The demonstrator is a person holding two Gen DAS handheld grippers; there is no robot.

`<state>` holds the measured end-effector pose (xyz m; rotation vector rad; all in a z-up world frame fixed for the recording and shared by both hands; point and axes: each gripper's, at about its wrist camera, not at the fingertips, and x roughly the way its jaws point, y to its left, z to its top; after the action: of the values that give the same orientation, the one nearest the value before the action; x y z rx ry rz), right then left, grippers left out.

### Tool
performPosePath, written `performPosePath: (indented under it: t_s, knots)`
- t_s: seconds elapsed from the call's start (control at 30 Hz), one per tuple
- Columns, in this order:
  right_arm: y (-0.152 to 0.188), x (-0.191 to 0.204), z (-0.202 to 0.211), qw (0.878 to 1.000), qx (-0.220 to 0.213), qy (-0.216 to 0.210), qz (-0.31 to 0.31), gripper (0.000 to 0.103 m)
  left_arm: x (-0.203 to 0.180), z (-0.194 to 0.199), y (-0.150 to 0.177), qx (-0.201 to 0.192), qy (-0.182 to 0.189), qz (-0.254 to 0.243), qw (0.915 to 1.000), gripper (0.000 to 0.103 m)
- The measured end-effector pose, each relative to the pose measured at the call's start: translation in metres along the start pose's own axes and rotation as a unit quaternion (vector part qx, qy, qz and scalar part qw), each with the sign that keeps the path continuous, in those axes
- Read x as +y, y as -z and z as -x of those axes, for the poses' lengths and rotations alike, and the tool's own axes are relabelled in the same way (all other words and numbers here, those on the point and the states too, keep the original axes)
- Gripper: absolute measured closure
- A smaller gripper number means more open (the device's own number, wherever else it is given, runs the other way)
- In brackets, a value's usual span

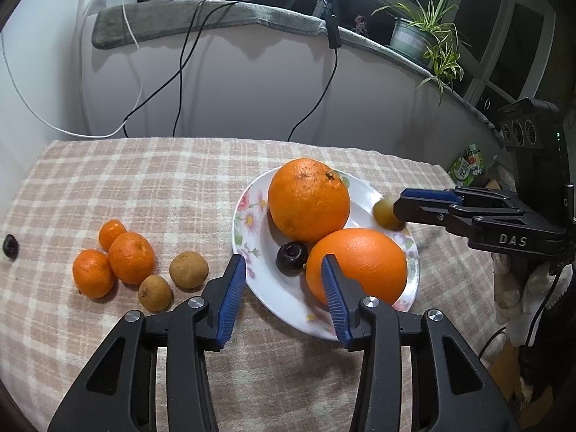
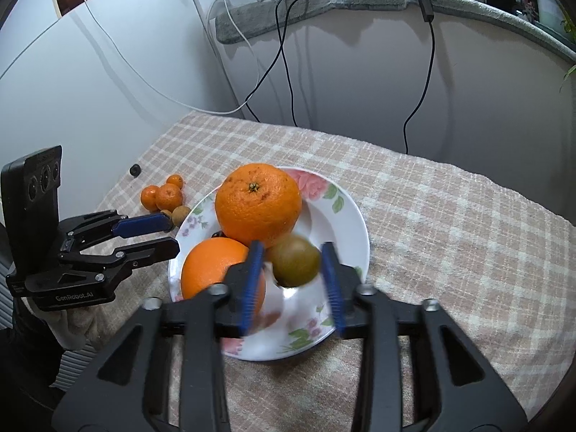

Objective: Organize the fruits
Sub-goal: 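Open the right gripper to drop the kiwi on the plate while the left releases the plum there, then withdraw both grippers from the plate toward the loose tangerines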

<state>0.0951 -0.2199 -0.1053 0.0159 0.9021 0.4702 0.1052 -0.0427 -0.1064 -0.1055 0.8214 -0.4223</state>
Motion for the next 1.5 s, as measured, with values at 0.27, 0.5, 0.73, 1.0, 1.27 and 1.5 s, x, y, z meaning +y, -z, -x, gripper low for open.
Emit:
performPosePath:
  t_s: [0.27, 0.5, 0.73, 1.0, 1.27, 1.5]
  knots:
    - [-0.007, 0.000, 0.018, 1.000, -0.023, 0.009, -0.006, 0.040, 0.002, 0.009, -0.001, -0.009, -0.003, 0.003, 1.0000, 0.058]
    - [-0.010, 0.004, 0.045, 0.999, -0.048, 0.020, -0.009, 0.037, 0.001, 0.025, -0.002, -0.021, -0.007, 0.003, 0.9997, 0.055]
    - [-0.009, 0.020, 0.093, 0.996, -0.081, 0.044, -0.001, 0.037, -0.006, 0.054, 0.003, -0.047, -0.001, -0.002, 0.9989, 0.055]
    - [0.010, 0.044, 0.159, 0.988, -0.137, 0.065, -0.007, 0.025, -0.014, 0.094, 0.019, -0.080, 0.006, -0.010, 0.9967, 0.055]
    - [0.031, 0.051, 0.150, 0.985, -0.161, 0.059, -0.021, 0.023, 0.006, 0.115, 0.047, -0.085, -0.027, 0.006, 0.9960, 0.055]
    - [0.037, 0.076, 0.118, 0.987, -0.159, 0.029, 0.015, 0.023, 0.040, 0.120, 0.063, -0.083, -0.072, 0.033, 0.9934, 0.055]
